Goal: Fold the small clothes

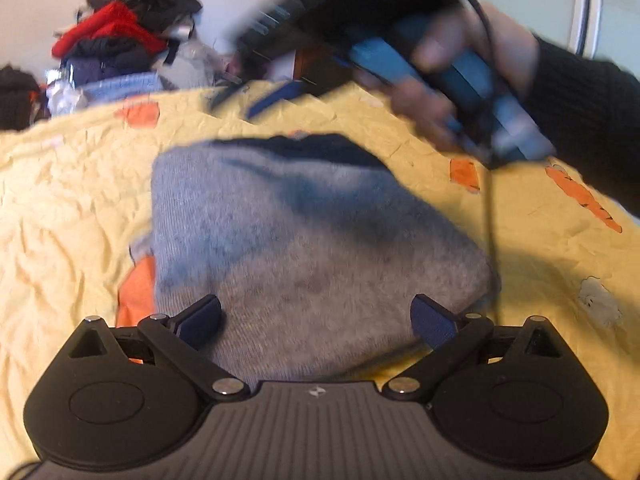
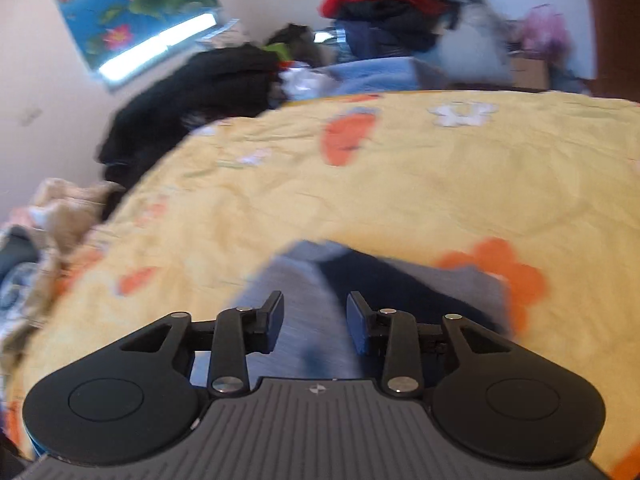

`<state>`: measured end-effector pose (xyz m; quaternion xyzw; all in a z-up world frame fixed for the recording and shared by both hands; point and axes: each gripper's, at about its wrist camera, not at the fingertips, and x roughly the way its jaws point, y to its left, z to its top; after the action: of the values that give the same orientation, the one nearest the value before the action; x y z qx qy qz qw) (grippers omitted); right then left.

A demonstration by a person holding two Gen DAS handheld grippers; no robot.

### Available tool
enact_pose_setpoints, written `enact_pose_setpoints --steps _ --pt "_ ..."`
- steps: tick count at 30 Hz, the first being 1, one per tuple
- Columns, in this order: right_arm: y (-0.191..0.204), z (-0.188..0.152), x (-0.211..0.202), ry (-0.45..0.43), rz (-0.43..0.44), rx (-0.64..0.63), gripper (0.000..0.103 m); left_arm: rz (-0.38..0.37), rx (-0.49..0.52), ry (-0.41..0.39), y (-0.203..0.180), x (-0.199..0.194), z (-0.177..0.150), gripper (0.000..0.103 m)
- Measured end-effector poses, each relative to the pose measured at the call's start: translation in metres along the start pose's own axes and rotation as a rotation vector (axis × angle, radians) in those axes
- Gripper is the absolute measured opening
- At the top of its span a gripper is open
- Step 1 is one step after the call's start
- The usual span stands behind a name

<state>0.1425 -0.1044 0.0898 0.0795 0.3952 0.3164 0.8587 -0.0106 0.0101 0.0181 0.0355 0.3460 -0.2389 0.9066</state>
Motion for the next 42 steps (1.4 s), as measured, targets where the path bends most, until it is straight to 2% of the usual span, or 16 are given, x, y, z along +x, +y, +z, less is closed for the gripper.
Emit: enact_pose_setpoints --steps 4,7,9,13,17,20,22,24,26,27,30,33,36,39,41,42 --pt "0.038 0.013 0.061 0.141 0.047 -0.087 0.044 0.039 0.018 0.005 -0.006 0.004 -0.01 0.102" --pt "0.045 0.007 0.111 0.229 -0.078 -0.183 0.043 0.039 0.014 -0.006 -0.008 0.003 -0.014 0.102" --pt "0.038 0.004 0.123 0.176 -0.071 -0.184 0.042 0.037 0.019 -0.014 -0.008 0.002 -0.016 0.102" --pt "0.02 0.013 0.13 0.161 -0.022 -0.003 0.042 0.027 0.026 -0.021 -0.007 -0.001 -0.019 0.102" --pt "0.017 0.011 0.103 0.11 -0.033 0.058 0.039 0.029 -0.01 -0.039 -0.004 -0.014 -0.021 0.102" --pt "0.014 -0.001 0.043 -0.003 0.071 0.109 0.044 -0.008 -0.072 -0.097 0.004 -0.037 -0.023 0.102" --pt "0.01 -0.017 0.01 -0.016 0.112 0.119 0.063 -0.022 -0.068 -0.106 0.005 -0.041 -0.023 0.102" --pt "0.002 -0.035 -0.007 0.013 0.078 0.126 0.068 -0.011 -0.059 -0.061 0.007 -0.033 -0.024 0.102" --pt "-0.009 -0.056 -0.011 0.065 -0.054 0.098 0.064 -0.01 -0.056 -0.014 0.008 -0.022 -0.025 0.102" --pt "-0.016 -0.068 -0.012 0.052 -0.078 0.073 0.054 -0.002 -0.039 -0.032 0.008 -0.02 -0.026 0.102" --pt "-0.027 -0.078 -0.025 -0.001 -0.041 0.136 0.053 0.025 -0.001 -0.024 0.004 -0.022 -0.025 0.102" --pt "-0.009 -0.078 -0.043 -0.029 -0.086 0.133 0.058 0.04 -0.064 -0.047 0.009 -0.042 -0.02 0.102" --pt "0.013 -0.093 -0.068 -0.07 -0.043 0.102 0.063 0.065 -0.103 -0.082 0.011 -0.058 -0.024 0.103" --pt "0.013 -0.12 -0.063 -0.005 0.002 0.145 0.073 0.1 -0.134 -0.034 0.017 -0.061 -0.033 0.103" --pt "0.005 -0.14 -0.061 -0.022 -0.035 0.156 0.058 0.13 -0.152 -0.011 0.019 -0.067 -0.034 0.103" --pt "0.003 -0.143 -0.069 -0.034 -0.041 0.181 0.058 0.143 -0.155 -0.016 0.02 -0.073 -0.035 0.103"
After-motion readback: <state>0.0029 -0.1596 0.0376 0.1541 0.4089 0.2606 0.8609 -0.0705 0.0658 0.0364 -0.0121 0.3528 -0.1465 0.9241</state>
